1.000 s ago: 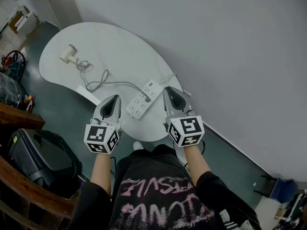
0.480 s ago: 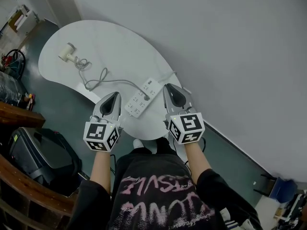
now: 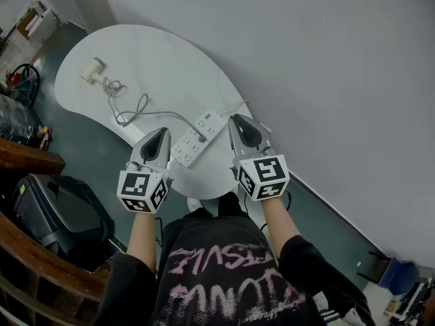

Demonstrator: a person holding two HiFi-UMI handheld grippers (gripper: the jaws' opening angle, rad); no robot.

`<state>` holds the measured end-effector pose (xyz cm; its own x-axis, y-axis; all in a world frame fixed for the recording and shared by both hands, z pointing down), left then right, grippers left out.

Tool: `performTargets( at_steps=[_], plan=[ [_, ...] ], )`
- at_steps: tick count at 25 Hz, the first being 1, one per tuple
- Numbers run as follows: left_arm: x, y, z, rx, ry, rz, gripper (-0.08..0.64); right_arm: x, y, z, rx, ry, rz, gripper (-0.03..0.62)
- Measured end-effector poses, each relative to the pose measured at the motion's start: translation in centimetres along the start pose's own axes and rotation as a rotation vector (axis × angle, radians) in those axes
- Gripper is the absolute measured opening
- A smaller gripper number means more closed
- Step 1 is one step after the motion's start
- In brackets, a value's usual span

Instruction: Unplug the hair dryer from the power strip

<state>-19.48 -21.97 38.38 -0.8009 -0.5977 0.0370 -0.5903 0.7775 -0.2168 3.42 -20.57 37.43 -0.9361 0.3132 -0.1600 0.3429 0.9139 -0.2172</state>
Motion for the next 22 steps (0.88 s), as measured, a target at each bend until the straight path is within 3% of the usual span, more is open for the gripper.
performTargets(
  at_steps=[22],
  plan=[
    [-0.8,-3.2,-0.6,0.035,0.020,0.080,0.000,-3.2,-3.2,-0.7,0.061,-0.010,0.091,0.040]
  ],
)
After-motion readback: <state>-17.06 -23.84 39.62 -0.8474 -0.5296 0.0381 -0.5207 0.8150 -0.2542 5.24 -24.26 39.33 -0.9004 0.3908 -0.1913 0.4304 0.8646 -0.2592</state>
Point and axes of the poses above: the fingertips, and each gripper's own axes: y backward along the fingers, x to its left, z out of its top, the point moved 7 cm from there along y, backward along the fingers, and after that the axes turned 5 degrees about -y, right-handed, at the moved point
